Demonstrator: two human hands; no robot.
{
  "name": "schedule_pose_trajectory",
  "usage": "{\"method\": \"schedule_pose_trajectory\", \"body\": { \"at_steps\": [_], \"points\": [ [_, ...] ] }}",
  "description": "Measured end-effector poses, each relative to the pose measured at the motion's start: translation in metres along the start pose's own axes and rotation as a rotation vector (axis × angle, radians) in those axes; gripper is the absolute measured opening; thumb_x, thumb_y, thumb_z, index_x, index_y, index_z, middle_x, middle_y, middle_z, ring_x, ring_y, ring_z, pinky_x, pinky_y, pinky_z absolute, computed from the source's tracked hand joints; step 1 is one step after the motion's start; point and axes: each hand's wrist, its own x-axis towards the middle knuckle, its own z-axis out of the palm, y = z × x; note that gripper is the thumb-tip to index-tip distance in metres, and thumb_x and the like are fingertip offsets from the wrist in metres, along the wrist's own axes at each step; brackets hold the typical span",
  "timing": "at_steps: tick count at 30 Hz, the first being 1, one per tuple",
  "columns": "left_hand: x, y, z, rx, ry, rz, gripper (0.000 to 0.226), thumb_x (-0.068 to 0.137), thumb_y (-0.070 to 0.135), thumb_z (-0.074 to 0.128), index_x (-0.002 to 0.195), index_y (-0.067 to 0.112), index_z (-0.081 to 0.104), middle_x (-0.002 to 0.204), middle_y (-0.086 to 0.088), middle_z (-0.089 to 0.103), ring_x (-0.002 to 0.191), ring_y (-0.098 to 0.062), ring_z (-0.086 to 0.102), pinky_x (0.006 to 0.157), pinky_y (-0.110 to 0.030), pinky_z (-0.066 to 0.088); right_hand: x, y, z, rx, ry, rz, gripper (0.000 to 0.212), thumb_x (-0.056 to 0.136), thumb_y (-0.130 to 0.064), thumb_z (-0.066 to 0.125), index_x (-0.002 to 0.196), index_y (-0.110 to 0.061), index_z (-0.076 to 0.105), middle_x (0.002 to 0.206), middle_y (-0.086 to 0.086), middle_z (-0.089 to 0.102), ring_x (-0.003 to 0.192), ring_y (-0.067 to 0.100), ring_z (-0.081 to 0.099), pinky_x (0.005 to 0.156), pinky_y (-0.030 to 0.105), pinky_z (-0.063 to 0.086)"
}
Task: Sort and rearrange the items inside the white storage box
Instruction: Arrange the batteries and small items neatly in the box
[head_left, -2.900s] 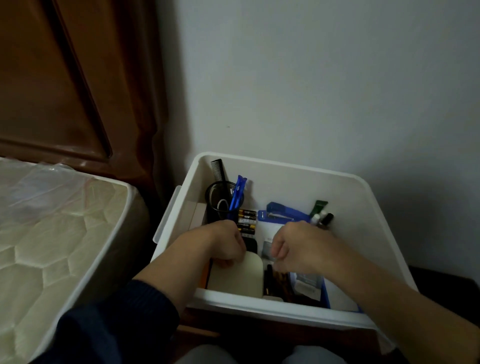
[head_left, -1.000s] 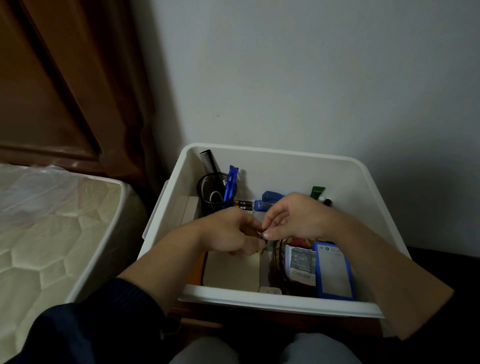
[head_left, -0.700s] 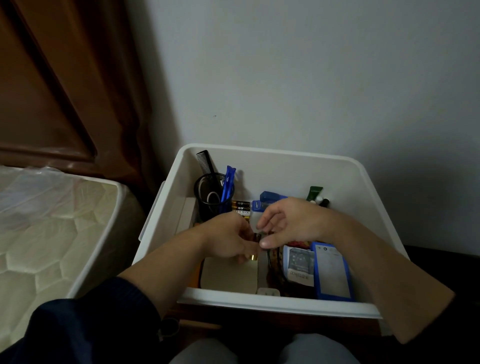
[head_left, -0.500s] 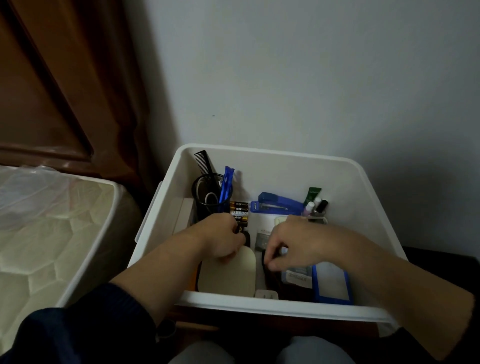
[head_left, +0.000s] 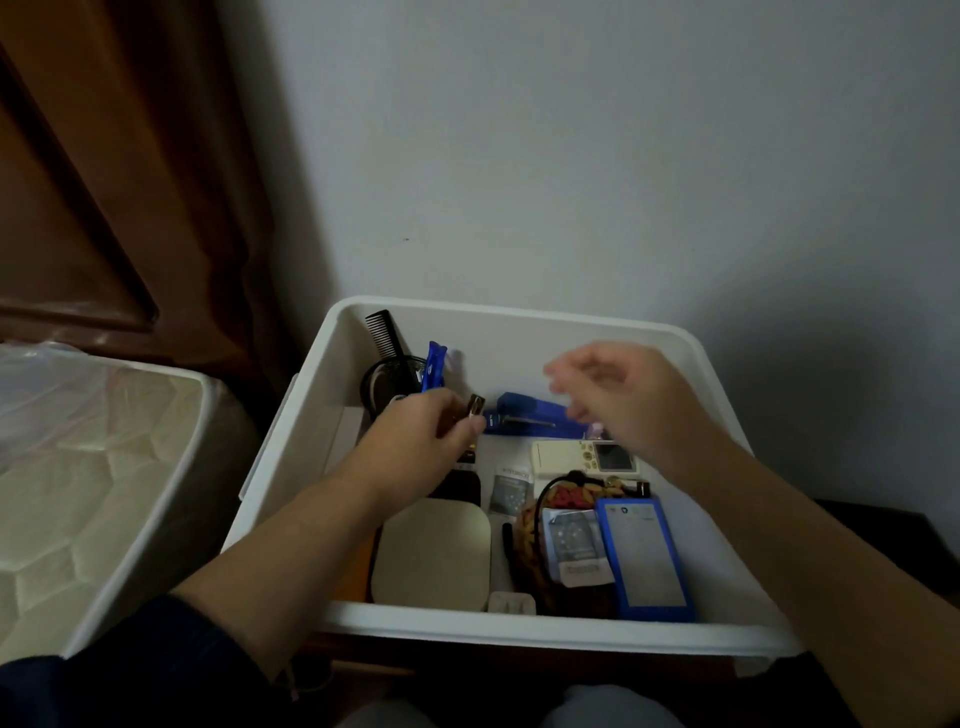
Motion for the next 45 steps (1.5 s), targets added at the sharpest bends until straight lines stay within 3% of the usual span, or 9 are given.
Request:
{"method": "schedule_pose_trajectory", "body": {
  "at_steps": [3,7,16,24,28,34,37,40,45],
  "points": [
    [0.002,0.006,0.002,-0.041,0.061,0.071,0.012,0.103,0.040,0.062,0.105,0.030,0.068,0.088,0.010,0.069,0.079,0.004,0.065,0.066,-0.014,0.046,0.013,-0.010,0.002,0.317,0.028,0.082,0.015,0.098,-0.030,0.072,0.112,-0.024,0.076,0.101,-0.006,0.077,0.076,0.018,0.076,0.068,0.032,0.066],
    [0.017,0.021,0.000,0.006,0.146,0.158,0.022,0.102,0.037,0.066,0.090,0.021,0.073,0.071,0.002,0.068,0.066,-0.005,0.062,0.057,-0.013,0.044,0.020,-0.011,0.020,0.301,-0.212,0.087,0.019,0.098,-0.024,0.073,0.117,-0.021,0.075,0.101,0.001,0.078,0.084,0.020,0.077,0.077,0.039,0.066],
    [0.038,0.021,0.011,0.012,0.018,0.173,0.016,0.096,0.040,0.073,0.094,0.025,0.076,0.078,0.005,0.073,0.072,-0.005,0.066,0.064,-0.017,0.049,0.028,0.001,0.009,0.359,-0.208,0.171,0.025,0.094,-0.014,0.077,0.118,-0.010,0.070,0.096,0.008,0.081,0.090,0.023,0.079,0.079,0.032,0.065],
    [0.038,0.016,0.016,0.146,-0.039,0.085,0.019,0.098,0.044,0.069,0.105,0.027,0.075,0.093,0.013,0.071,0.088,0.003,0.064,0.078,-0.019,0.052,0.030,0.030,-0.004,-0.979,-0.342,0.340,0.027,0.084,-0.016,0.079,0.072,-0.017,0.055,0.064,-0.001,0.062,0.053,0.013,0.062,0.045,0.023,0.045],
    [0.033,0.026,0.024,0.199,-0.165,0.109,0.019,0.099,0.045,0.067,0.104,0.028,0.074,0.092,0.010,0.071,0.086,-0.004,0.066,0.081,-0.032,0.059,0.022,0.046,0.002,-0.966,-0.520,0.545,0.031,0.080,-0.012,0.085,0.080,-0.016,0.054,0.067,0.002,0.070,0.050,0.014,0.071,0.043,0.024,0.053],
    [0.031,0.048,0.028,0.130,-0.144,0.152,0.018,0.100,0.040,0.067,0.096,0.024,0.074,0.087,0.004,0.073,0.082,-0.011,0.068,0.079,-0.038,0.060,0.024,0.049,0.000,-1.057,-0.479,0.339,0.005,0.095,-0.014,0.066,0.096,-0.009,0.069,0.073,0.002,0.066,0.069,0.020,0.071,0.055,0.030,0.053],
    [0.034,0.057,0.037,0.080,-0.127,0.146,0.021,0.100,0.038,0.068,0.089,0.021,0.074,0.085,-0.002,0.072,0.083,-0.018,0.068,0.077,-0.038,0.057,0.025,0.045,-0.006,-1.146,-0.638,0.289,0.014,0.095,-0.019,0.067,0.108,-0.016,0.070,0.088,0.000,0.064,0.083,0.021,0.068,0.073,0.034,0.057],
    [0.036,0.052,0.045,0.097,-0.170,0.105,0.023,0.100,0.037,0.067,0.093,0.016,0.075,0.088,-0.005,0.073,0.085,-0.020,0.069,0.079,-0.037,0.057,0.027,0.041,-0.006,-1.239,-0.904,0.217,0.037,0.088,-0.010,0.074,0.122,-0.023,0.068,0.107,0.000,0.065,0.087,0.016,0.059,0.058,0.027,0.046],
    [0.036,0.042,0.047,0.196,-0.228,0.084,0.023,0.102,0.039,0.064,0.102,0.018,0.074,0.090,0.000,0.071,0.082,-0.015,0.067,0.070,-0.033,0.055,0.033,0.055,-0.007,-1.152,-0.946,0.177,0.049,0.089,-0.002,0.064,0.124,-0.036,0.062,0.086,-0.012,0.049,0.074,0.006,0.050,0.055,0.023,0.039]
  ]
}}
